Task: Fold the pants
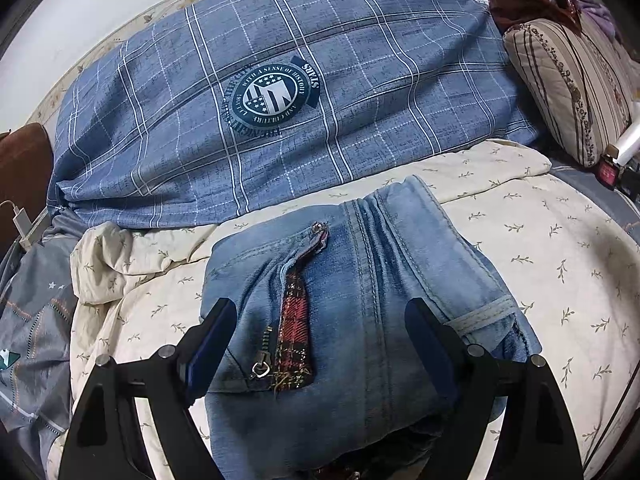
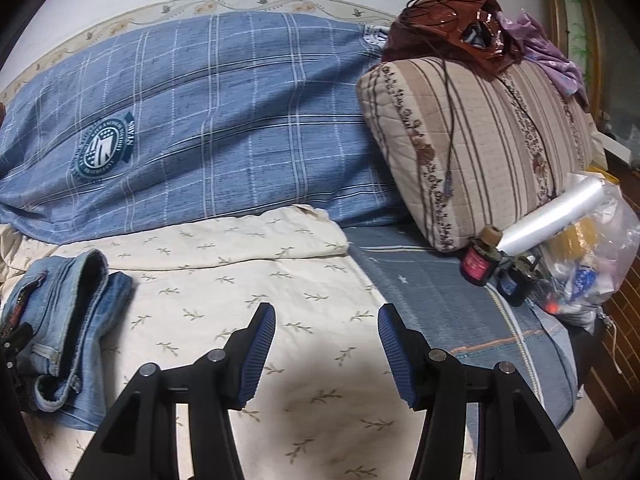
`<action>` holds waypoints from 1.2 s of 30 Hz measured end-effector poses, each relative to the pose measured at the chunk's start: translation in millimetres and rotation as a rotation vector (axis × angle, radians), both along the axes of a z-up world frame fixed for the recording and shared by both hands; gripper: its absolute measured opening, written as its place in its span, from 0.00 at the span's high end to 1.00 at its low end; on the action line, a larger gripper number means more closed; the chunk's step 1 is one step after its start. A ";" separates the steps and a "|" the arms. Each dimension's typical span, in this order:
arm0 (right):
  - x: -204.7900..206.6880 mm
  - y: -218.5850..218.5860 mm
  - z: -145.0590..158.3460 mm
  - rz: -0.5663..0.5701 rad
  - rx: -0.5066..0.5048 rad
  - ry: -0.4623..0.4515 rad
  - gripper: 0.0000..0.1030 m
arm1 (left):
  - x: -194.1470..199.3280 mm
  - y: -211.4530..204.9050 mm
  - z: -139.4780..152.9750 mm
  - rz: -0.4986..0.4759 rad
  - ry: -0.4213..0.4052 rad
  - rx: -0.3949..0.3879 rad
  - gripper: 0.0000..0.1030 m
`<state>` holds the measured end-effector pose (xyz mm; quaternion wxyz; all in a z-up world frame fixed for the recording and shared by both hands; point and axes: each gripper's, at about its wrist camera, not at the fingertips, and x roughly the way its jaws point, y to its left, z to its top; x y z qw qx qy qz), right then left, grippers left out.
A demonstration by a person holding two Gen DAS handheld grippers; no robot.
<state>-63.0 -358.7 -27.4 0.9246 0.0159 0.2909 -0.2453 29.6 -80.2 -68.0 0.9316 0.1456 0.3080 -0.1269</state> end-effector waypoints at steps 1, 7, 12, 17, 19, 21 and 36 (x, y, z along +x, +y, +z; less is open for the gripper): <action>-1.2 -1.6 0.7 -0.006 -0.003 -0.002 0.44 | -0.3 -0.7 -0.2 -0.001 -0.001 0.002 0.16; -6.8 -10.0 4.4 -0.036 -0.005 -0.013 0.45 | -2.2 -2.1 0.2 -0.007 -0.006 0.008 0.16; -11.2 -22.7 4.8 -0.062 0.018 -0.018 0.45 | -2.7 -1.8 1.4 -0.007 -0.007 0.002 0.16; -16.5 -31.0 5.9 -0.077 0.042 -0.034 0.45 | -3.7 -2.7 1.2 -0.013 -0.010 0.005 0.16; -18.8 -31.3 7.5 -0.063 0.052 -0.049 0.44 | -4.0 -3.8 0.9 -0.018 -0.009 0.008 0.16; -19.6 -28.2 9.6 -0.007 0.073 -0.074 0.44 | -4.1 -5.2 0.3 -0.021 -0.010 0.011 0.16; 0.2 61.0 8.4 0.346 0.094 -0.075 0.41 | -2.2 -7.3 -3.2 -0.021 -0.004 0.024 0.16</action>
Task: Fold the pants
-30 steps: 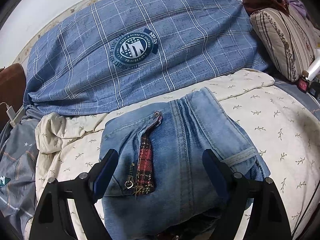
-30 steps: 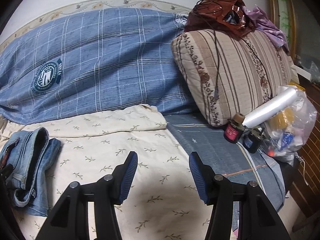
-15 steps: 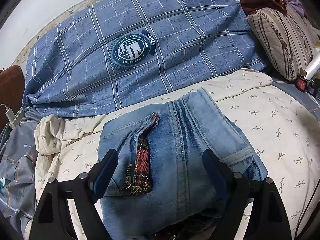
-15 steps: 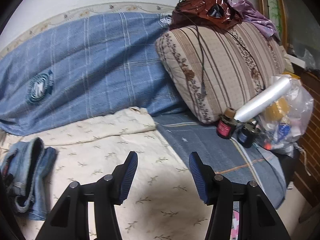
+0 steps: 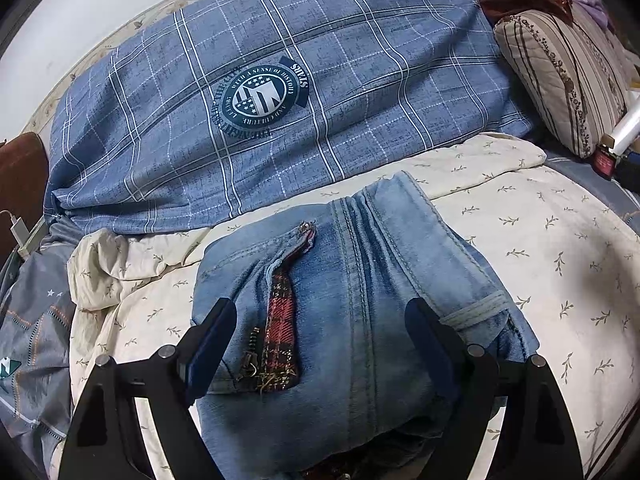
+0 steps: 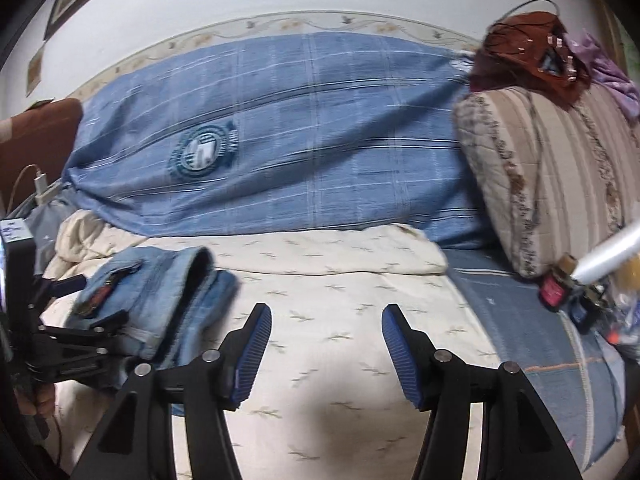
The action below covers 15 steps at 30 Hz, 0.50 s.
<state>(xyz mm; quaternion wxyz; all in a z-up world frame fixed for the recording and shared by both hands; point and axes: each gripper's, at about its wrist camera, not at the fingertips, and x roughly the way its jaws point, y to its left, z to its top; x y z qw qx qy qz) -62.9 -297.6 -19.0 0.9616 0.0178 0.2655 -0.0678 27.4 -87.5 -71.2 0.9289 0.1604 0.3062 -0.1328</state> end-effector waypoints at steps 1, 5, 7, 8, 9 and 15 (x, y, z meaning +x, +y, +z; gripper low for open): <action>1.0 5.8 -0.1 0.010 0.000 0.001 0.41 | -0.1 0.1 0.0 0.000 0.000 0.000 0.16; 5.1 29.8 -0.8 0.045 -0.043 -0.001 0.41 | 1.3 4.2 1.0 0.007 0.001 -0.008 0.16; 6.0 37.0 -1.3 0.060 -0.054 0.000 0.41 | 3.0 6.6 1.4 0.014 0.006 -0.017 0.16; 6.9 42.4 -1.8 0.069 -0.062 0.000 0.41 | 3.7 7.7 1.5 0.017 0.009 -0.022 0.16; 7.5 45.9 -1.8 0.076 -0.066 0.000 0.41 | 4.5 8.8 1.6 0.020 0.013 -0.028 0.16; 9.0 60.8 -1.3 0.101 -0.083 -0.009 0.41 | 6.5 13.0 2.6 0.034 0.020 -0.044 0.16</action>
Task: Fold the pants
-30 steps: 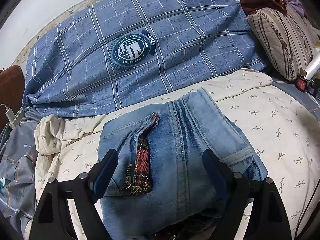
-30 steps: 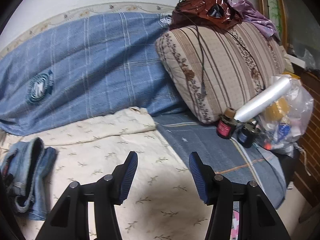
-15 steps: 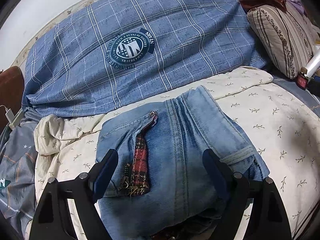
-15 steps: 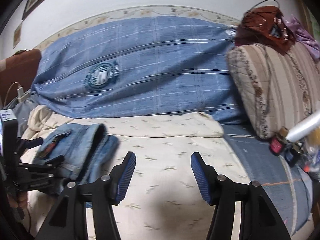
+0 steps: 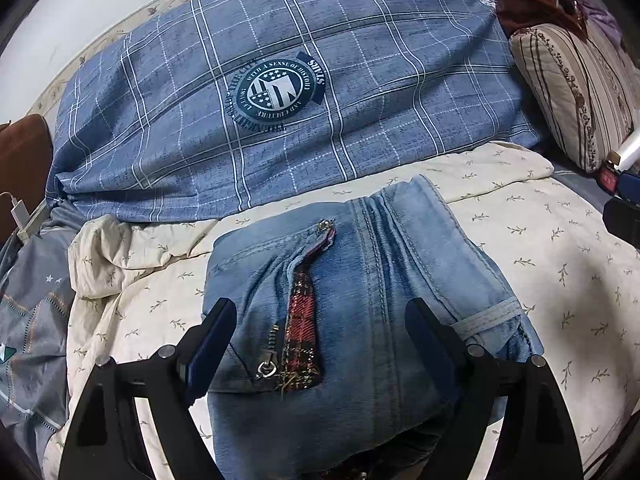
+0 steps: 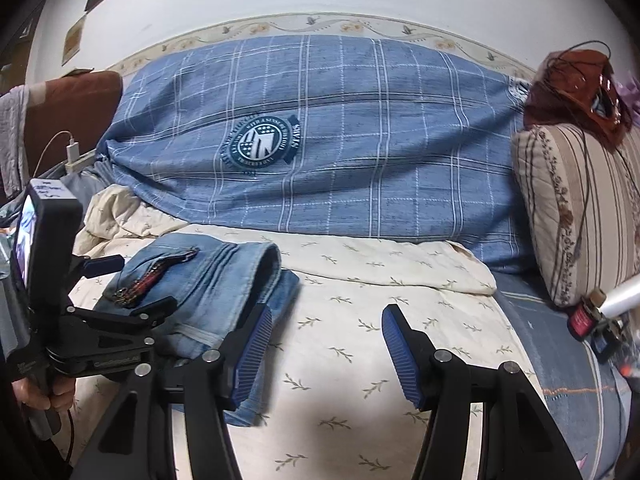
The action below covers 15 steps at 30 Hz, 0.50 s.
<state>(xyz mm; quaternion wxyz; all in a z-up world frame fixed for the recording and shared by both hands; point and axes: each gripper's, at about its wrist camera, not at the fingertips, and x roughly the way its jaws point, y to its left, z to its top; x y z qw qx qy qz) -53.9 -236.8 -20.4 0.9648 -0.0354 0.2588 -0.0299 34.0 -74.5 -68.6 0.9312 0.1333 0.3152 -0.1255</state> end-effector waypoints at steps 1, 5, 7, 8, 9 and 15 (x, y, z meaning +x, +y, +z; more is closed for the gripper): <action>0.7 1.6 0.3 0.004 0.001 0.000 0.41 | 0.3 0.3 -0.1 0.000 0.002 -0.001 0.16; 2.2 8.8 1.2 0.020 0.000 -0.003 0.41 | 0.3 0.5 -0.4 0.004 0.003 0.000 0.16; 2.6 12.0 1.6 0.026 -0.004 -0.005 0.40 | 0.6 0.6 -0.4 0.004 0.004 -0.001 0.16; 2.5 13.6 1.9 0.028 -0.007 -0.007 0.40 | 0.7 0.7 -0.6 0.004 0.004 0.000 0.16; 2.0 15.0 2.2 0.029 -0.009 -0.008 0.40 | 0.5 0.4 -0.5 0.005 0.004 0.002 0.16; 4.2 18.3 2.4 0.027 -0.022 -0.008 0.40 | 0.0 0.1 -0.8 0.006 0.003 0.003 0.16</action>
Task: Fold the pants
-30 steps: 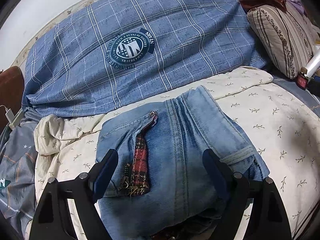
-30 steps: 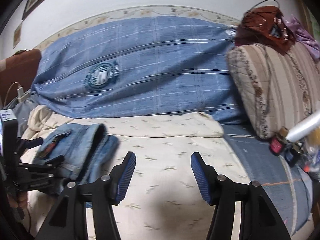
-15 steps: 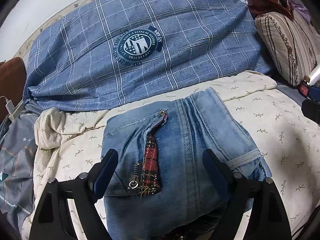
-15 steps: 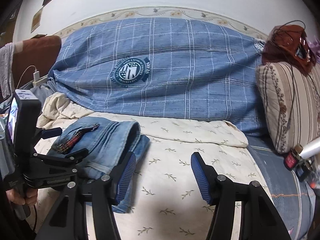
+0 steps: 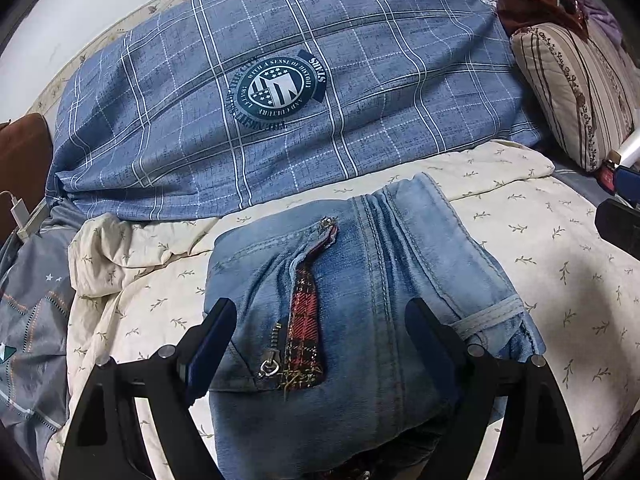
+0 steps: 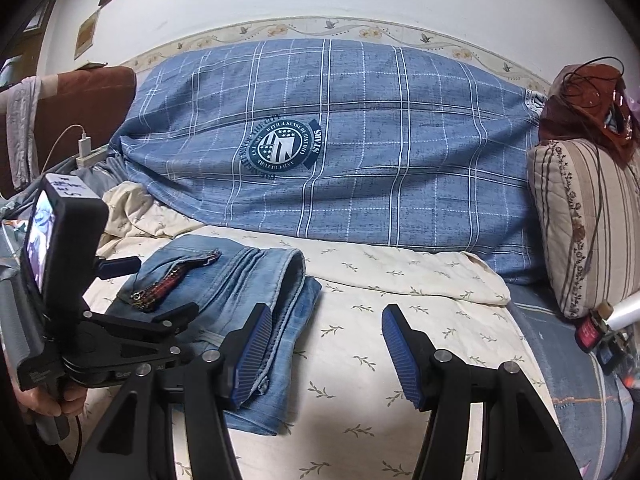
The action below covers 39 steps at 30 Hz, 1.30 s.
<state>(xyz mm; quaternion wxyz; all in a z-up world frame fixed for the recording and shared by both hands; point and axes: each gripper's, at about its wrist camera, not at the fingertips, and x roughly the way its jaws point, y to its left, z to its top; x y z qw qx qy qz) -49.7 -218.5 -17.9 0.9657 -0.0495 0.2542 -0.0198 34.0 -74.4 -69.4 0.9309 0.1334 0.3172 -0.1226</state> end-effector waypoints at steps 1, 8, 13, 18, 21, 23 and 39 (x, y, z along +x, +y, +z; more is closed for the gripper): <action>0.5 -0.6 -0.2 -0.002 0.002 0.002 0.40 | -0.2 -0.3 0.1 0.000 -0.001 0.000 0.16; 0.5 -0.1 -0.4 -0.002 0.003 0.004 0.41 | -0.4 -1.3 -0.1 0.000 0.000 0.003 0.16; 0.0 4.9 0.4 0.013 0.004 -0.001 0.41 | 0.5 -0.2 -0.4 0.003 0.001 0.000 0.16; 1.2 11.1 0.4 0.023 -0.004 -0.003 0.41 | 1.0 1.3 0.2 0.006 0.002 -0.004 0.16; 1.6 13.8 0.0 0.020 -0.019 -0.007 0.40 | 1.3 2.0 0.1 0.009 0.001 -0.002 0.16; 2.1 14.3 -0.8 0.010 -0.032 -0.006 0.41 | 1.3 2.9 0.5 0.009 0.001 -0.006 0.16; 0.1 20.0 1.1 0.048 -0.028 -0.019 0.41 | 1.5 2.4 -0.3 0.012 0.002 -0.005 0.16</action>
